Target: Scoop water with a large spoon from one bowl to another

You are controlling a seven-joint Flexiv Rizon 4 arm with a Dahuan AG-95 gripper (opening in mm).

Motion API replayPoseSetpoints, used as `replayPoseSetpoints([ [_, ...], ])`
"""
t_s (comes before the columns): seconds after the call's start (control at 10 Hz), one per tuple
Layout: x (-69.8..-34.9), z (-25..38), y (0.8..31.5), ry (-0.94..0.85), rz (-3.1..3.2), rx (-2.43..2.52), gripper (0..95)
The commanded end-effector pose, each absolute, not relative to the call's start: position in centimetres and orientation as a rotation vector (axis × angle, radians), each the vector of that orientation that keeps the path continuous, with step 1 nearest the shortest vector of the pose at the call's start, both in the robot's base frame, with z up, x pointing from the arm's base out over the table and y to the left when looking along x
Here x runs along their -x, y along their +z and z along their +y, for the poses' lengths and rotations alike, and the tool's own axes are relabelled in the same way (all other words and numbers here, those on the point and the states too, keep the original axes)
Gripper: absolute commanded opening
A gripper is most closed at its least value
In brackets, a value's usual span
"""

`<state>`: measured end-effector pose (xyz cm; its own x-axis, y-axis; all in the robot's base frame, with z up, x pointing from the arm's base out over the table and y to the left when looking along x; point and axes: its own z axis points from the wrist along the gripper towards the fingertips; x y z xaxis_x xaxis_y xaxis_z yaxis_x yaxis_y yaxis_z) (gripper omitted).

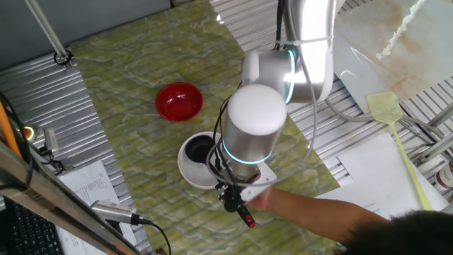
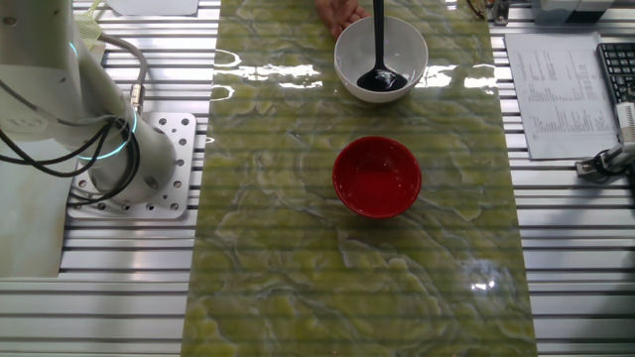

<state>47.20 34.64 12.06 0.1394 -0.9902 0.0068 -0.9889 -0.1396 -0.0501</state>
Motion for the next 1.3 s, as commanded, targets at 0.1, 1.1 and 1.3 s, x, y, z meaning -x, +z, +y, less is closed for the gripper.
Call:
replayPoseSetpoints([
  [0.1,-47.3,34.7,12.0,-0.059,2.059,2.322,38.0],
  [1.1,-46.9,34.6,11.0,-0.05,2.067,2.344,38.0],
  [1.3,-46.8,34.3,10.3,-0.04,2.059,2.331,38.0],
])
